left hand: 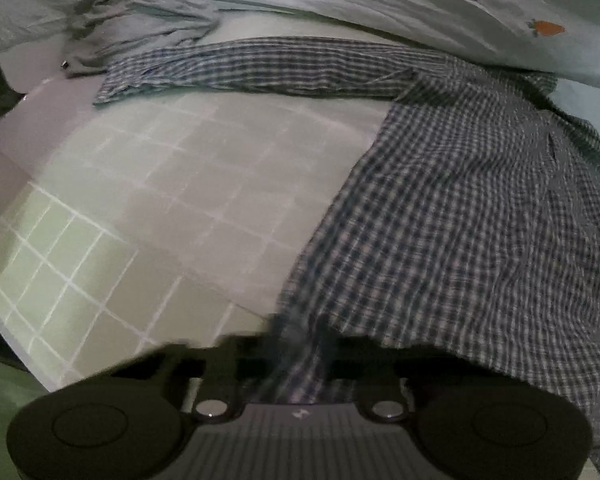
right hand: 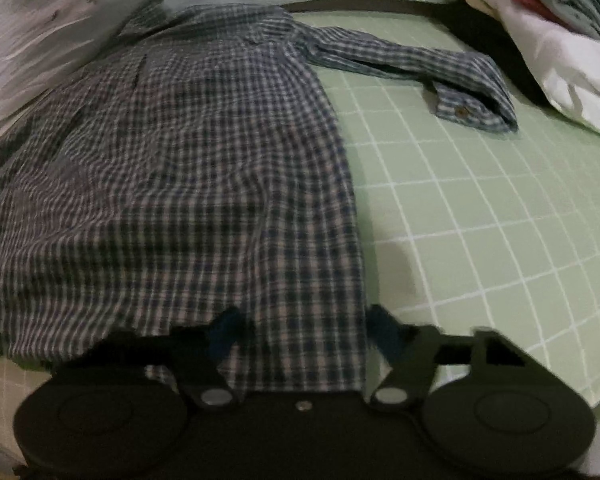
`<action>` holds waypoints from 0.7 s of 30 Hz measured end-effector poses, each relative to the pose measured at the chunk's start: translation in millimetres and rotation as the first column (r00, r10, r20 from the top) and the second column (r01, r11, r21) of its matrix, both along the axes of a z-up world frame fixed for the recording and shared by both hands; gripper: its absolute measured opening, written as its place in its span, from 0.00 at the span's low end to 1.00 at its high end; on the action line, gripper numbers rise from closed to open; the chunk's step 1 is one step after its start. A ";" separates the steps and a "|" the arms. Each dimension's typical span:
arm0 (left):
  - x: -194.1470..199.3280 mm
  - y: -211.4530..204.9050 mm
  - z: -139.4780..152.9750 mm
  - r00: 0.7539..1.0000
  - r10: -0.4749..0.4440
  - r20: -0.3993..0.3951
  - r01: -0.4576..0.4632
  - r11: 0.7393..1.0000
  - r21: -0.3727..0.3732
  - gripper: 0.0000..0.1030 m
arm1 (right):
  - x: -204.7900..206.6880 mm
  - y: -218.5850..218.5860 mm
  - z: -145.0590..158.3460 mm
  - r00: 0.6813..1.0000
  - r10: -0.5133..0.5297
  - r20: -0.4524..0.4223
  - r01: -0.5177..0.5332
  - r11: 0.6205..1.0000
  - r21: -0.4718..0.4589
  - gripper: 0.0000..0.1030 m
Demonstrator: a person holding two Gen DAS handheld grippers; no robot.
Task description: Fold clothes
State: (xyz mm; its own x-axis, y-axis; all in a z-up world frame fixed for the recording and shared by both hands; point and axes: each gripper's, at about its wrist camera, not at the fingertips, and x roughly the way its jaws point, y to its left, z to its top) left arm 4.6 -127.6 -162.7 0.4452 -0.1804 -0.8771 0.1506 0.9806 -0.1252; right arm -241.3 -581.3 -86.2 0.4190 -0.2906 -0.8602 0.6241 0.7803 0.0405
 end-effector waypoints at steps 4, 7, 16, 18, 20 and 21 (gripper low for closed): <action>0.7 9.9 12.4 0.999 0.037 -0.002 -0.037 0.998 -0.052 0.02 | 6.3 -2.6 4.8 0.996 0.093 0.000 -0.093 0.996 0.017 0.02; -0.9 18.9 37.2 0.998 0.053 0.015 -0.051 0.994 -0.102 0.01 | -9.8 -12.7 34.9 0.990 0.074 0.123 -0.087 0.991 0.103 0.02; -1.0 45.4 72.3 0.993 0.116 0.015 -0.112 0.979 -0.171 0.01 | -51.9 -35.4 41.2 0.979 -0.083 0.187 0.037 0.970 0.238 0.03; 0.6 30.1 39.8 0.996 0.089 -0.003 -0.088 0.994 0.061 0.01 | -36.6 -23.3 12.7 0.999 -0.010 0.030 0.005 0.986 0.167 0.03; -2.0 27.9 24.3 0.996 0.074 -0.041 -0.068 0.991 0.118 0.01 | -25.5 -8.5 -2.4 0.997 0.053 -0.064 -0.045 0.992 0.115 0.04; -3.3 27.7 19.0 0.996 0.071 -0.057 -0.063 0.989 0.133 0.01 | -24.9 -4.7 -3.5 0.995 0.058 -0.077 -0.049 0.992 0.112 0.05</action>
State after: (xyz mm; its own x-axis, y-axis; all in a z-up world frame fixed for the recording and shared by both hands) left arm 1.3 -99.9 -143.7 0.3967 -0.0339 -0.9173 0.0799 0.9968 -0.0023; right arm -266.2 -586.1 -89.7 0.3600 -0.1714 -0.9171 0.5861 0.8063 0.0794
